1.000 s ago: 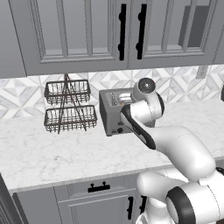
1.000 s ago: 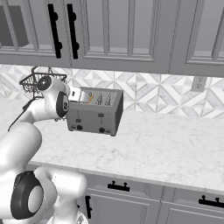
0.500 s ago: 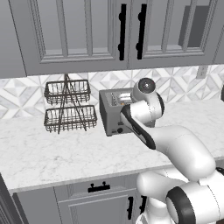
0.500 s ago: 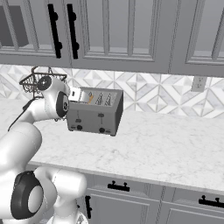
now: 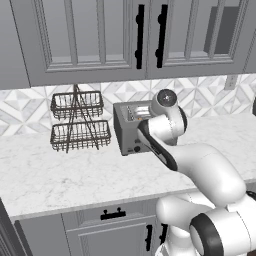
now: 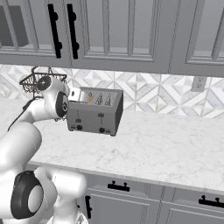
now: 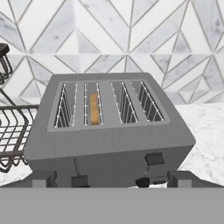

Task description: Start the toaster. Once the lever pops up, take the bread to the plate on the dining counter.

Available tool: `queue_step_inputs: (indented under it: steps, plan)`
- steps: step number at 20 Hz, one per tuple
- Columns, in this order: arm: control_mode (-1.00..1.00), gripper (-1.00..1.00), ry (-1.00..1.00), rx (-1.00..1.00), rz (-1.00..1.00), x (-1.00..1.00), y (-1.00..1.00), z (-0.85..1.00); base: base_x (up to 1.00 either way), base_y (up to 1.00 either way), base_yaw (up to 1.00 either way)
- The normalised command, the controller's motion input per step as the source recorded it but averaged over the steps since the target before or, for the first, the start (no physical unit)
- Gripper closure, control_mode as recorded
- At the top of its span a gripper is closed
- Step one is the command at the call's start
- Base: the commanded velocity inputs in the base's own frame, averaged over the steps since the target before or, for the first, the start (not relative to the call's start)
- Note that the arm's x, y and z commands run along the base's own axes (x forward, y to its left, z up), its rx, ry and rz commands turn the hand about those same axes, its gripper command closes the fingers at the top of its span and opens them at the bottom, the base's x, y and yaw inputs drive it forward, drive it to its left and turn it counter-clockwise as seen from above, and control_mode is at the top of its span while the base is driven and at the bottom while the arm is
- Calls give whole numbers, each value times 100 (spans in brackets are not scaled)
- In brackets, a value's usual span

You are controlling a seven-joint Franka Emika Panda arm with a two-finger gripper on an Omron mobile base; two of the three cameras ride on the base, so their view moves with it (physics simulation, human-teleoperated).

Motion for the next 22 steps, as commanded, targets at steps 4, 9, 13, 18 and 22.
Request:
queue_step_inputs:
  steps: [4, 9, 13, 18, 22]
  plan:
    - [-100, -100, 0, 0, 1, 6, 16, 0, 0, 0, 0]
    - [-100, -100, 0, 0, 4, 18, 19, 1, 0, 0, 0]
    - [-100, -100, -4, 0, 7, 23, 1, 11, 0, 0, 0]
    - [-100, -100, -7, 0, 8, 27, 0, 13, 0, 0, 0]
    - [-100, -100, -7, 0, 5, 27, 0, 6, 0, 0, 0]
